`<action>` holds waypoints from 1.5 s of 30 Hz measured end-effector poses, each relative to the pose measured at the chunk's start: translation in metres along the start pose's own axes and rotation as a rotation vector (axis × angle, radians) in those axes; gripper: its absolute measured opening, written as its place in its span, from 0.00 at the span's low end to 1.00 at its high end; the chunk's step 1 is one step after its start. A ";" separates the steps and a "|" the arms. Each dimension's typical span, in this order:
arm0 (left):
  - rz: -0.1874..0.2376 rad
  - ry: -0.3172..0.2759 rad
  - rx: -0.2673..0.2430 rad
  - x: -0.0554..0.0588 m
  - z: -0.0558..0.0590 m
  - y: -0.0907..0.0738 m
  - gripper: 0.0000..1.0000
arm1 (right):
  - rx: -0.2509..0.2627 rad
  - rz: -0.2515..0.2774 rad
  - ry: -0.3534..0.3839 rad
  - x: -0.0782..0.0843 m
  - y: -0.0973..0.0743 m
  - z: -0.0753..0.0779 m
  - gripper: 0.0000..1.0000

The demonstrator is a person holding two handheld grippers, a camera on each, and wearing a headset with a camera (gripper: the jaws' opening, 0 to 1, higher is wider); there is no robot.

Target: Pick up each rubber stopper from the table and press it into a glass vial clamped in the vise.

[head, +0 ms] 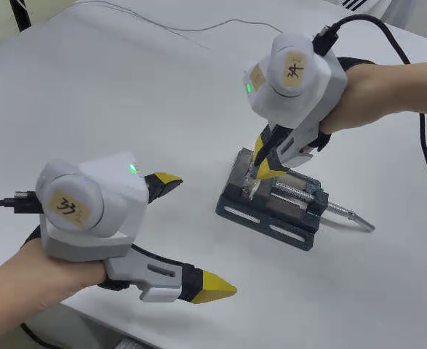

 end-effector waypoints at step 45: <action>0.007 -0.006 0.021 -0.005 -0.003 0.008 0.98 | -0.004 0.004 0.164 -0.002 0.000 -0.001 0.07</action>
Point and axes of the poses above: the centre of the closed fingertips' face, and the gripper's own axes: y roughly forward along the fingers, z roughly to its right, x roughly out of its underside, the point moved 3 cm from there along -y, roughly backward along the fingers, and after that the axes turned 4 degrees about y, right-handed, at the moved point
